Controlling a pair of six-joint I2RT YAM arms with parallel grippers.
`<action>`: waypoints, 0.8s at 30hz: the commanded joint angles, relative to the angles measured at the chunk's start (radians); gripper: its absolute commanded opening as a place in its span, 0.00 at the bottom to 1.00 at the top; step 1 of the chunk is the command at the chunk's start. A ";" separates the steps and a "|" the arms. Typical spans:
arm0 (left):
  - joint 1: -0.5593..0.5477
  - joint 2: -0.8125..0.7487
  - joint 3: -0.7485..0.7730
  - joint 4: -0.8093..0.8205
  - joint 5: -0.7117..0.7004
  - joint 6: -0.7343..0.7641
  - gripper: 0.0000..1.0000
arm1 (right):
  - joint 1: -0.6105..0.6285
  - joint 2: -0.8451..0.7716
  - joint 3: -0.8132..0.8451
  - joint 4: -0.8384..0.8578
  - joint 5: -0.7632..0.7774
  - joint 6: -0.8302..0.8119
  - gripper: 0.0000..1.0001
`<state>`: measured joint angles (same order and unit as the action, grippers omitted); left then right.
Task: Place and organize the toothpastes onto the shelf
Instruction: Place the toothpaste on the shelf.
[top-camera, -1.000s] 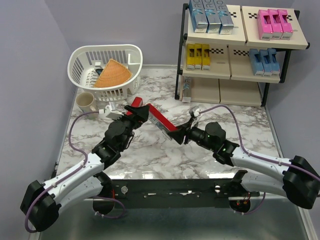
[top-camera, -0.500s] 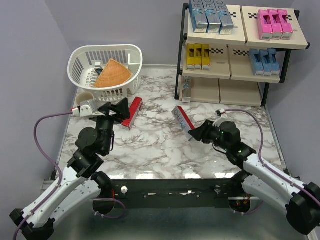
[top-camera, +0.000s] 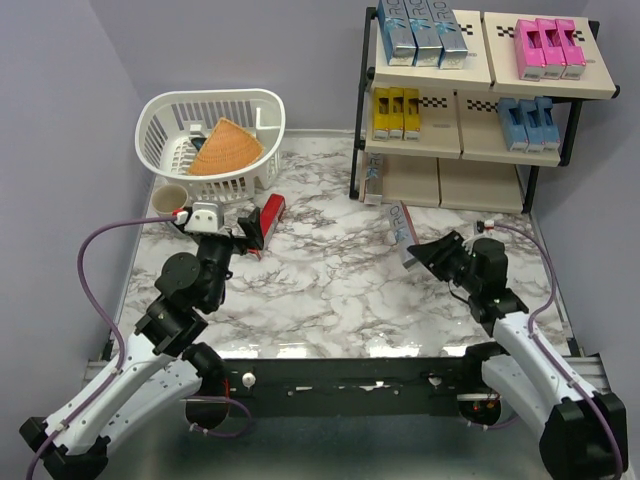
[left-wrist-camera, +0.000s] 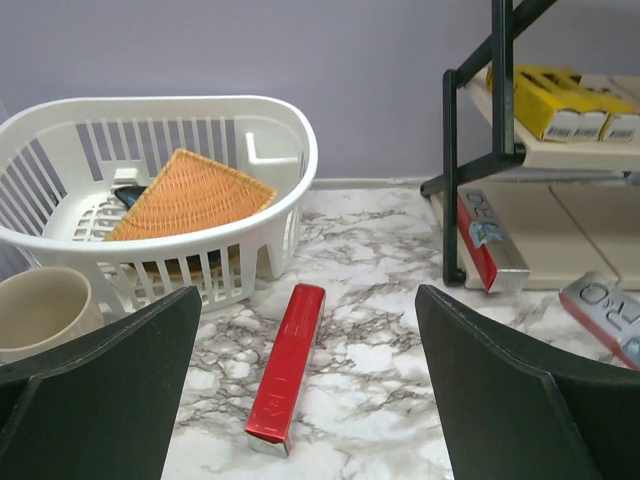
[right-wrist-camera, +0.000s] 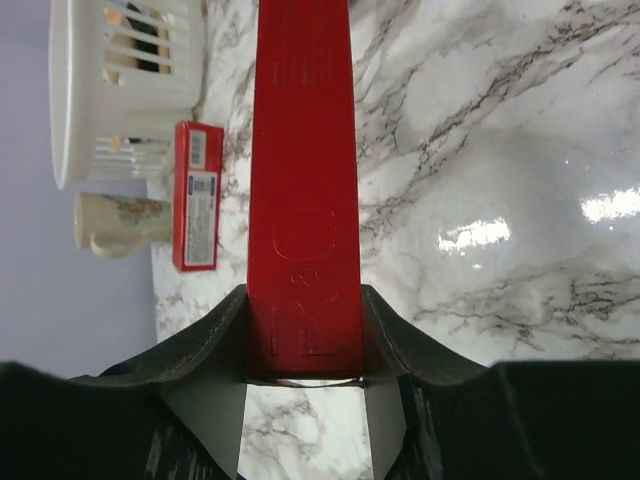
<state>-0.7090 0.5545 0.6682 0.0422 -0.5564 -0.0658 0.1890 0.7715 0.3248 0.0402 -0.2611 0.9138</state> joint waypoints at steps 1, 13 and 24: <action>0.002 -0.024 -0.033 -0.018 0.038 0.061 0.99 | -0.043 0.090 0.026 0.246 -0.038 0.114 0.32; 0.006 -0.038 -0.053 -0.021 0.053 0.060 0.99 | -0.095 0.529 0.160 0.637 -0.036 0.260 0.33; 0.009 -0.025 -0.056 -0.022 0.095 0.060 0.99 | -0.112 0.926 0.249 0.958 -0.044 0.424 0.34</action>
<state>-0.7063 0.5297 0.6209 0.0166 -0.4938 -0.0216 0.0895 1.6180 0.5087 0.7971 -0.3016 1.2564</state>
